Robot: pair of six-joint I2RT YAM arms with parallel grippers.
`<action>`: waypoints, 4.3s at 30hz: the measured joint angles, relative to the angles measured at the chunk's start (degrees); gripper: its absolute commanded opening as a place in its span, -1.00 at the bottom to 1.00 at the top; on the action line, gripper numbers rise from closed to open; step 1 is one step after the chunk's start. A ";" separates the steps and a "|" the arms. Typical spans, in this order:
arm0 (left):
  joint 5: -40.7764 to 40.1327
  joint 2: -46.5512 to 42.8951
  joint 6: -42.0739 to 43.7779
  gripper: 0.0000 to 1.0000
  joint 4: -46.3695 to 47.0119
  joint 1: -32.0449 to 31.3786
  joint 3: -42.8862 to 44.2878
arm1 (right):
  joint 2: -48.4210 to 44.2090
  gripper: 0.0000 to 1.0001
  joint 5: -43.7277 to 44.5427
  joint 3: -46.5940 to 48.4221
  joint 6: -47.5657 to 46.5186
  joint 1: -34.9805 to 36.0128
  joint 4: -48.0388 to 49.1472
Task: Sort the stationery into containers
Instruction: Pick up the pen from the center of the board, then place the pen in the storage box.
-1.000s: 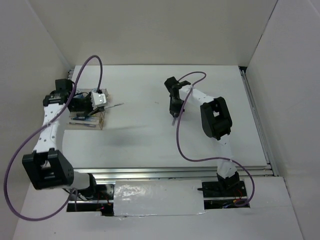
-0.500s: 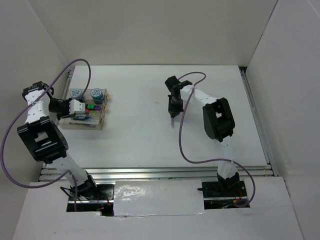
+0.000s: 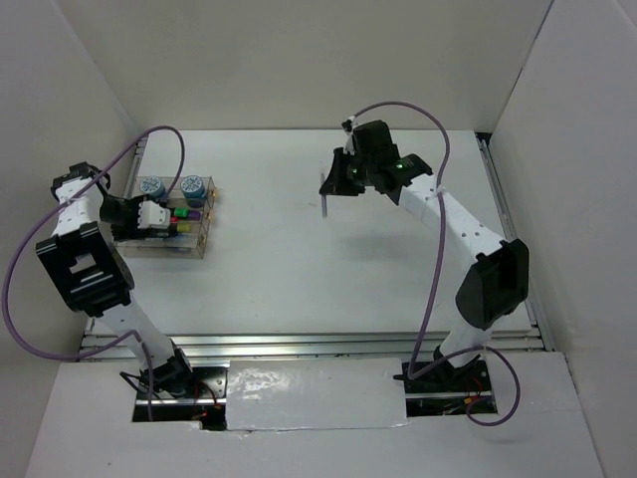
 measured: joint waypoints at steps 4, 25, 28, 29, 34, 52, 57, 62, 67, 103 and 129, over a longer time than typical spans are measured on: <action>1.90 0.61 -0.85 0.53 -1.03 -0.09 1.92 | -1.70 -1.00 -1.40 -0.15 -1.88 0.79 1.62; 42.34 -51.69 -119.73 0.41 61.07 -25.62 -35.54 | -7.34 -1.00 1.86 2.78 -5.05 9.62 6.34; 38.23 -51.63 -132.65 0.33 70.84 -29.94 -35.98 | -7.34 -1.00 -4.24 2.89 -6.54 10.29 6.62; 37.27 -51.60 -135.64 0.29 73.26 -30.93 -35.85 | -7.34 -1.00 -5.95 2.89 -7.02 10.36 6.62; 31.69 -49.96 -148.52 0.16 83.67 -35.60 -34.62 | -7.34 -1.00 -11.54 2.89 -7.89 10.73 6.84; 11.37 -46.38 -146.68 0.09 71.25 -50.07 -30.77 | -6.91 -1.00 0.33 6.80 0.22 13.70 6.64; 8.57 -45.94 -143.84 0.03 68.81 -50.60 -30.49 | -6.91 -1.00 0.70 6.80 0.68 13.70 6.43; 6.36 -45.29 -140.61 0.01 66.25 -50.84 -30.38 | -6.91 -1.00 0.55 6.80 0.87 13.73 6.34; 5.90 -44.70 -138.90 -0.12 65.70 -50.97 -30.40 | -6.91 -1.00 -1.42 6.75 1.25 13.81 6.45; 9.99 -11.80 -38.66 -0.88 3.26 -10.47 0.52 | -15.89 0.58 -25.14 -12.81 -18.03 -3.96 0.96; -5.92 4.79 -12.41 0.05 -4.87 -7.67 3.69 | -12.72 0.61 -25.55 -12.81 -19.21 -4.44 -1.55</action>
